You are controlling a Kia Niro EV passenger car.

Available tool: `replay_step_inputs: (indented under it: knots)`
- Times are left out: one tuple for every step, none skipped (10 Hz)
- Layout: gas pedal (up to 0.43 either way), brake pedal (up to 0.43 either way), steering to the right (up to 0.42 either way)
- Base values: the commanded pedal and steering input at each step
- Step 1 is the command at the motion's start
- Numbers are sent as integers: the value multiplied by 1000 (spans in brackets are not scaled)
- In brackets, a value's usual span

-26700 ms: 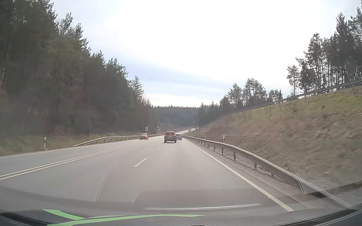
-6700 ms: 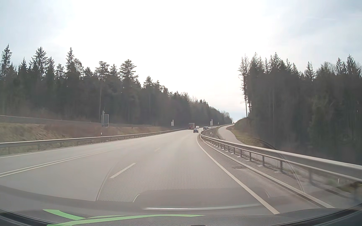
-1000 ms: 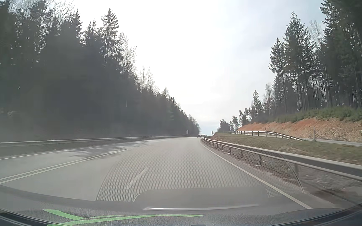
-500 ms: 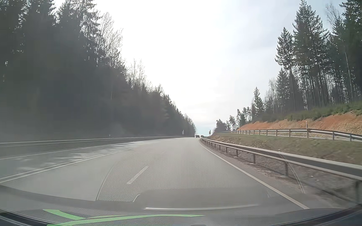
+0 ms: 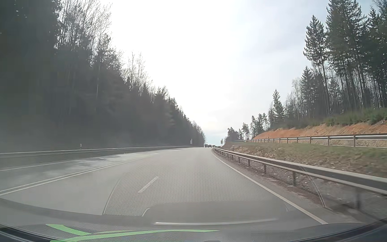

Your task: Follow the waypoints while adhering to traffic rules and regulations

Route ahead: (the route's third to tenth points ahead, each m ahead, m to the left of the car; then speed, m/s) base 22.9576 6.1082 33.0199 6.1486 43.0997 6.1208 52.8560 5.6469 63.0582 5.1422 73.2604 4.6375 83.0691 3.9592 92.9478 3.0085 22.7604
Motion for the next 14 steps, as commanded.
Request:
replay_step_inputs:
  knots:
    - [339,0,8]
    - [339,0,7]
    - [350,0,7]
    - [350,0,7]
    - [350,0,7]
    - [350,0,7]
    - [350,0,7]
    - [350,0,7]
    - [350,0,7]
    - [350,0,7]
    - [358,0,7]
    - [358,0,8]
    - [358,0,8]
    - [358,0,7]
